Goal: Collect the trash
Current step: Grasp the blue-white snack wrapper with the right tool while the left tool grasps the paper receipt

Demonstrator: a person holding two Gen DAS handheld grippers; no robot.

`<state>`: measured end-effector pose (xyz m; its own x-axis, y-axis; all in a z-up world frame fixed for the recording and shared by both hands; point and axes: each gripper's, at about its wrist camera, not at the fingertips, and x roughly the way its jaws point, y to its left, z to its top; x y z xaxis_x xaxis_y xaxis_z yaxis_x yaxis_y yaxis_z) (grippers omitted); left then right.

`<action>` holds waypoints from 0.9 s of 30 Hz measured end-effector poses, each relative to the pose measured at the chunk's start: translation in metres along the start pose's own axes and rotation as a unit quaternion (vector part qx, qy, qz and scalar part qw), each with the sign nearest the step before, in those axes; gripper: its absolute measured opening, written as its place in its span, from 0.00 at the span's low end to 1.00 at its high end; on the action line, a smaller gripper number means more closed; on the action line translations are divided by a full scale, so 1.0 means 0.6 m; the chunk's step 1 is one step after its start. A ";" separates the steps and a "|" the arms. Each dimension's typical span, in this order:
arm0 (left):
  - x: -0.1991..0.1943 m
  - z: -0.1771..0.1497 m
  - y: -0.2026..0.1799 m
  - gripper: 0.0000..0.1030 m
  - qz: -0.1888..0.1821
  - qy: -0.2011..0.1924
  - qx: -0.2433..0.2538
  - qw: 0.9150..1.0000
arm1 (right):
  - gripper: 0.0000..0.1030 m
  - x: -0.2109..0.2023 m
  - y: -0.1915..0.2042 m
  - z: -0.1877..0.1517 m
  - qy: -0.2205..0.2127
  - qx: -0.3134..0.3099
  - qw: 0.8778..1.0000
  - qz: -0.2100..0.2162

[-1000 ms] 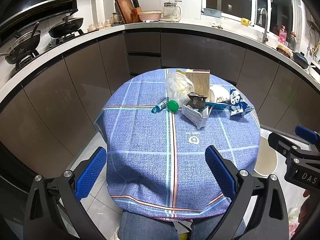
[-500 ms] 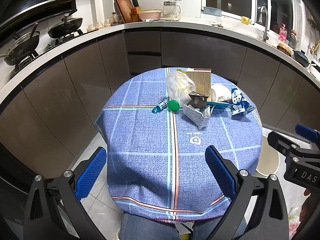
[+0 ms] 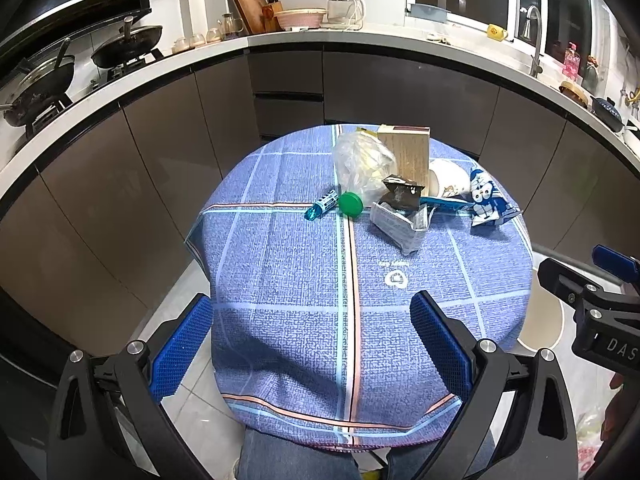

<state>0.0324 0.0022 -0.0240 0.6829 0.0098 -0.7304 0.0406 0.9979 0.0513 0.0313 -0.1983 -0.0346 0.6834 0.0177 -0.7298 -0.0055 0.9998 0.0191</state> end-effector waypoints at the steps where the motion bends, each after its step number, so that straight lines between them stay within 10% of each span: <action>1: 0.005 0.001 0.000 0.92 0.001 0.003 0.000 1.000 | 0.97 0.004 -0.002 0.001 0.000 0.000 1.000 0.000; 8: 0.054 0.021 0.022 0.92 -0.033 0.025 -0.012 0.999 | 0.97 0.044 -0.075 0.017 -0.071 0.032 0.996 0.032; 19: 0.152 0.101 0.006 0.89 -0.157 0.046 -0.008 0.987 | 0.97 0.244 -0.173 0.083 0.006 0.099 0.995 0.014; 27: 0.249 0.137 -0.051 0.66 -0.216 0.093 0.022 0.972 | 0.88 0.314 -0.174 0.112 0.010 0.071 0.997 0.010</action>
<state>0.1929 -0.0324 -0.0786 0.4508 -0.3945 -0.8007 0.3287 0.9074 -0.2620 0.2094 -0.3001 -0.1281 0.6693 0.0391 -0.7419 0.0862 0.9878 0.1298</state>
